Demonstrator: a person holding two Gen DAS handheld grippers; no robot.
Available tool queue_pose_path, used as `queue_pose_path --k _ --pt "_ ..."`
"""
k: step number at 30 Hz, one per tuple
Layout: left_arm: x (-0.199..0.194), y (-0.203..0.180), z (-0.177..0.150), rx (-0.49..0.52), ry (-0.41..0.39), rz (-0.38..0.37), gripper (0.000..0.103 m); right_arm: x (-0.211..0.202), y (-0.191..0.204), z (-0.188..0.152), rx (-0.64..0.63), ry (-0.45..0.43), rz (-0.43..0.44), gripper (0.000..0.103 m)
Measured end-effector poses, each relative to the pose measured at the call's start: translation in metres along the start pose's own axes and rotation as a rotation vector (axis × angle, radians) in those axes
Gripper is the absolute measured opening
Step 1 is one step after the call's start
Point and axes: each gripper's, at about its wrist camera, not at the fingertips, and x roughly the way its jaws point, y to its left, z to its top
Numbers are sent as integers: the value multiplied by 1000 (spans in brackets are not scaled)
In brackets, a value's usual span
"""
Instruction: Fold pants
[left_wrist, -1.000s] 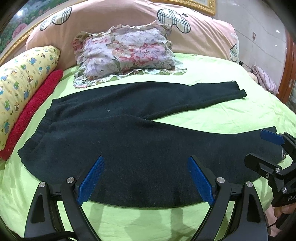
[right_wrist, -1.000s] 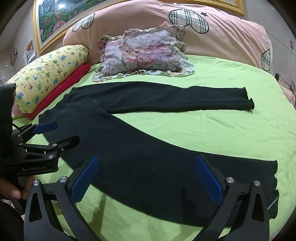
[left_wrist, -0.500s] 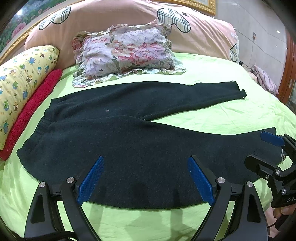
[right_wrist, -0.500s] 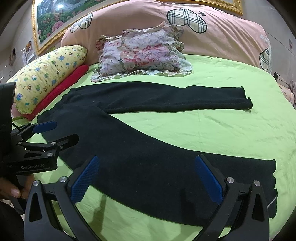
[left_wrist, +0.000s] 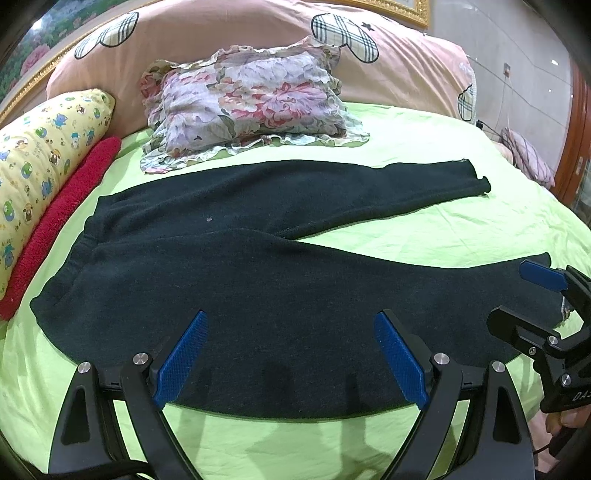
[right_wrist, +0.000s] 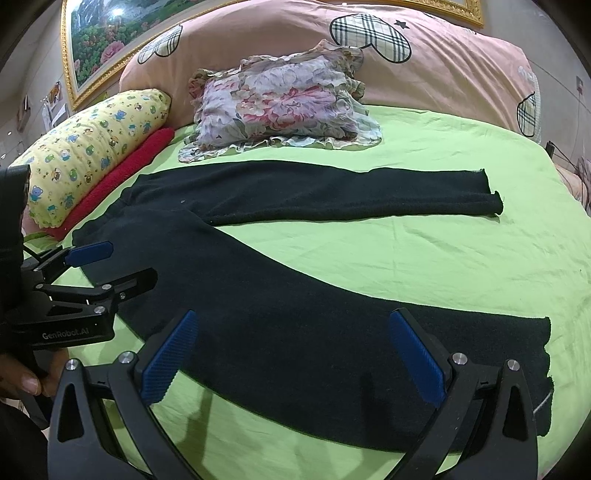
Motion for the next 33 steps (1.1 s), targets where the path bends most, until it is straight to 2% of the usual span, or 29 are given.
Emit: queue_pose_path --k 21,26,33 --pt "8 -6 10 12 17 -9 93 4 -13 11 30 13 -7 103" --pt "17 -3 28 2 20 -20 93 6 -29 26 69 9 -19 103" --pt "48 -5 68 49 53 -61 93 16 -62 53 136 16 -42 103"
